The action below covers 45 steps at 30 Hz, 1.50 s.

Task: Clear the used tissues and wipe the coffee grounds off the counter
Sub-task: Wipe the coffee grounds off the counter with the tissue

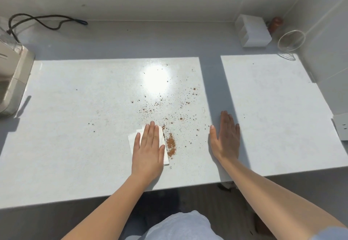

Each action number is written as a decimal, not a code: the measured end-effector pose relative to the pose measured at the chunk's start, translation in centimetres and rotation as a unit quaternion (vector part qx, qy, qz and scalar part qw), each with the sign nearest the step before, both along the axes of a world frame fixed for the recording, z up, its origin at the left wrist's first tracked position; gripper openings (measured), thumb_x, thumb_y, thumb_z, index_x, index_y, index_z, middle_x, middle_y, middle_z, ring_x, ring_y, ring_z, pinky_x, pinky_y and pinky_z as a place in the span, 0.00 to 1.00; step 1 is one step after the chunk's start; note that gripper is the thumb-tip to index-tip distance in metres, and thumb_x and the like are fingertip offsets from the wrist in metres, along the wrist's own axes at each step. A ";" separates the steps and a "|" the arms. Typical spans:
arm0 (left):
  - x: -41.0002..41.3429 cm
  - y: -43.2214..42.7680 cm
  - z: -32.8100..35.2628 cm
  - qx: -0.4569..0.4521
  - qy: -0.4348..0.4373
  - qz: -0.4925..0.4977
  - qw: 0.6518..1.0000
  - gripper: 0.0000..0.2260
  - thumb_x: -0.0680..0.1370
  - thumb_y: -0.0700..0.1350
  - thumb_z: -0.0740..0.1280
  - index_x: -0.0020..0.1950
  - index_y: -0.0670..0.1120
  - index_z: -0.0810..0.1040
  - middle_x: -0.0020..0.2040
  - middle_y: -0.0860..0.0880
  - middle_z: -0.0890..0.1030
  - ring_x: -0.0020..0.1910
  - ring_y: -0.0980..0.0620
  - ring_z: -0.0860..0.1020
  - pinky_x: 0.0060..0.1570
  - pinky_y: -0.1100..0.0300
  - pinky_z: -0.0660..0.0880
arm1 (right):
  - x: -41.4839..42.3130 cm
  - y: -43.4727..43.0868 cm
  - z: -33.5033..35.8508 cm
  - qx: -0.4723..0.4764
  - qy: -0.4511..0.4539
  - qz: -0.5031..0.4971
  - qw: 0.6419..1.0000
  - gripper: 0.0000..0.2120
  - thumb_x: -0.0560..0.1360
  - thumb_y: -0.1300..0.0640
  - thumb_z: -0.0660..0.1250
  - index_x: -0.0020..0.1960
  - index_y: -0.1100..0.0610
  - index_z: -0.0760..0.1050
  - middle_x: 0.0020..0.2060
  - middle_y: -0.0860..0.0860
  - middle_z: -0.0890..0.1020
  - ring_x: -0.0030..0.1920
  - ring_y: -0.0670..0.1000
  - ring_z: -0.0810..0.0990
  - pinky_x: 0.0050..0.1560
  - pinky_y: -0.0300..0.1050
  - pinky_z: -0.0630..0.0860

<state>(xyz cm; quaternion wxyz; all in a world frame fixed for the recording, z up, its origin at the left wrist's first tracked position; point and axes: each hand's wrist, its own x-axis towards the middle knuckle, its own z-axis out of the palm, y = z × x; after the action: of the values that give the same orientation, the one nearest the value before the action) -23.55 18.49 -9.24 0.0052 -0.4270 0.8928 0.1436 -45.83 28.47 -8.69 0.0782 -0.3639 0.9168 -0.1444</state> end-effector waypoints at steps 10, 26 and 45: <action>7.9 1.2 0.7 -0.005 -0.021 0.128 0.992 0.29 0.78 0.52 0.40 0.77 0.41 0.45 0.78 0.45 0.46 0.77 0.49 0.46 0.75 0.48 0.45 | -0.1 0.4 0.2 -0.001 -0.013 -0.002 1.000 0.29 0.81 0.49 0.51 0.78 0.58 0.49 0.78 0.52 0.55 0.78 0.49 0.50 0.77 0.52 0.45; 5.2 -11.7 0.2 -0.015 -0.020 0.081 0.996 0.28 0.80 0.50 0.46 0.78 0.42 0.45 0.79 0.47 0.44 0.77 0.51 0.42 0.75 0.51 0.40 | 0.0 -0.1 0.1 0.025 0.008 0.000 1.000 0.30 0.80 0.48 0.51 0.78 0.58 0.50 0.78 0.52 0.55 0.78 0.51 0.51 0.77 0.53 0.45; 4.8 1.3 2.3 0.097 0.065 0.362 0.925 0.26 0.82 0.51 0.48 0.78 0.45 0.48 0.79 0.50 0.44 0.77 0.49 0.47 0.74 0.50 0.46 | 1.0 0.0 1.4 -0.111 -0.092 -0.051 0.988 0.28 0.78 0.48 0.51 0.75 0.59 0.59 0.74 0.55 0.65 0.74 0.55 0.61 0.76 0.52 0.51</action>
<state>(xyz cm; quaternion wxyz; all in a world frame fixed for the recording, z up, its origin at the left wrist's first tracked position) -18.76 19.75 -6.96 -0.0637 -0.7080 0.6576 0.2495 -44.83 28.43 -7.31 0.1139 -0.3086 0.9014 -0.2815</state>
